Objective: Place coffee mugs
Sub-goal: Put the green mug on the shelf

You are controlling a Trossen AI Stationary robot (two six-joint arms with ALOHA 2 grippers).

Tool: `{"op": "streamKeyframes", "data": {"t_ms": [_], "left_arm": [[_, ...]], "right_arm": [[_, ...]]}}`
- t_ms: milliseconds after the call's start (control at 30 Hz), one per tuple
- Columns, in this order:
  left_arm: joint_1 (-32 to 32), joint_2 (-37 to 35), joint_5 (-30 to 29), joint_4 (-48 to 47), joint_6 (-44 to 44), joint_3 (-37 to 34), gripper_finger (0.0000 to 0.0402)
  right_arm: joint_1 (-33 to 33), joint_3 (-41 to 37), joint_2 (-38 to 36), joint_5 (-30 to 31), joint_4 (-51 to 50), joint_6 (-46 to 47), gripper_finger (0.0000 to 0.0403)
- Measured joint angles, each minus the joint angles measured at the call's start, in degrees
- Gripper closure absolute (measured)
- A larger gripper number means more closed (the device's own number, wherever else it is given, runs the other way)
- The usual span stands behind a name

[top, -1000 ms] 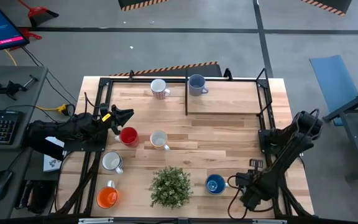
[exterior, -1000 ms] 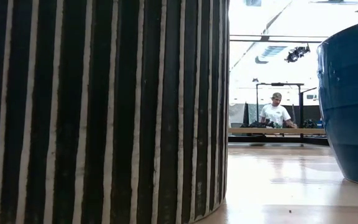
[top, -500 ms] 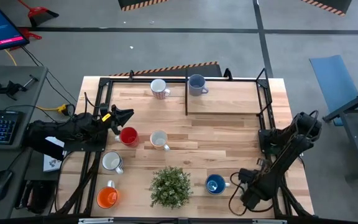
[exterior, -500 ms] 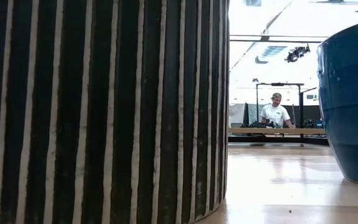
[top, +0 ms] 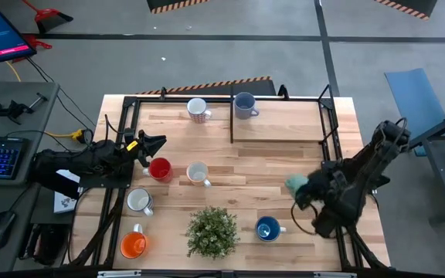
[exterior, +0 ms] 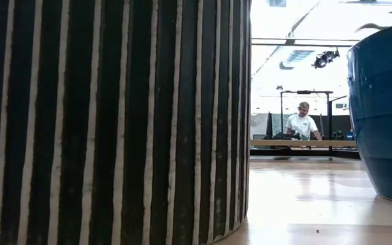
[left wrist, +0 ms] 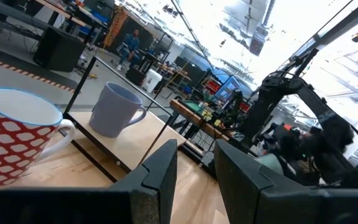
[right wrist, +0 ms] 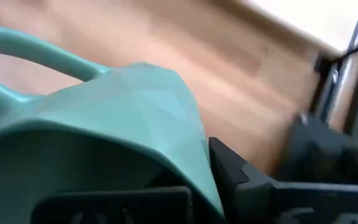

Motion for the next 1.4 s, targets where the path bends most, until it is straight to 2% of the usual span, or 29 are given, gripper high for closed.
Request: {"op": "streamKeyframes", "data": {"t_ms": [133,233,400,500,633,800,967,1100,1200,1300,1400], "left_arm": [[0.0,0.0,0.0,0.0,0.0,0.0,0.0304],[0.0,0.0,0.0,0.0,0.0,0.0,0.0304],[0.0,0.0,0.0,0.0,0.0,0.0,0.0304],[0.0,0.0,0.0,0.0,0.0,0.0,0.0304],[0.0,0.0,0.0,0.0,0.0,0.0,0.0304],[0.0,0.0,-0.6,0.0,0.0,0.0,0.0304],[0.0,0.0,-1.5,0.0,0.0,0.0,0.0304],[0.0,0.0,-1.6,0.0,-0.1,0.0,0.0304],[0.0,0.0,-1.6,0.0,-0.2,0.0,0.0304],[0.0,0.0,-1.5,0.0,-0.1,0.0,0.0304],[0.0,0.0,-1.5,0.0,-0.1,0.0,0.0304]], "right_arm": [[-8.0,-1.7,-3.4,6.9,-0.2,-1.8,0.0402],[-16.3,-1.8,-5.6,9.1,-0.1,-6.8,0.0402],[-30.4,-1.8,-9.8,17.1,-0.1,-16.0,0.0402],[-38.3,-1.8,-12.3,18.7,1.5,-24.9,0.0402],[-48.8,-1.8,-15.6,17.4,9.2,-41.5,0.0403],[-62.1,-1.8,-17.8,12.2,23.4,-65.9,0.0403],[-75.8,-1.8,-16.5,0.8,38.7,-85.3,0.0403],[-85.6,-1.8,-13.7,-9.0,46.7,-92.7,0.0403],[-91.4,-1.8,-10.8,-15.5,48.7,-94.9,0.0403],[-95.5,-0.9,-7.0,-21.9,48.6,-96.0,0.0403],[-97.5,2.1,-2.5,-24.4,46.8,-97.8,0.0403]]}}
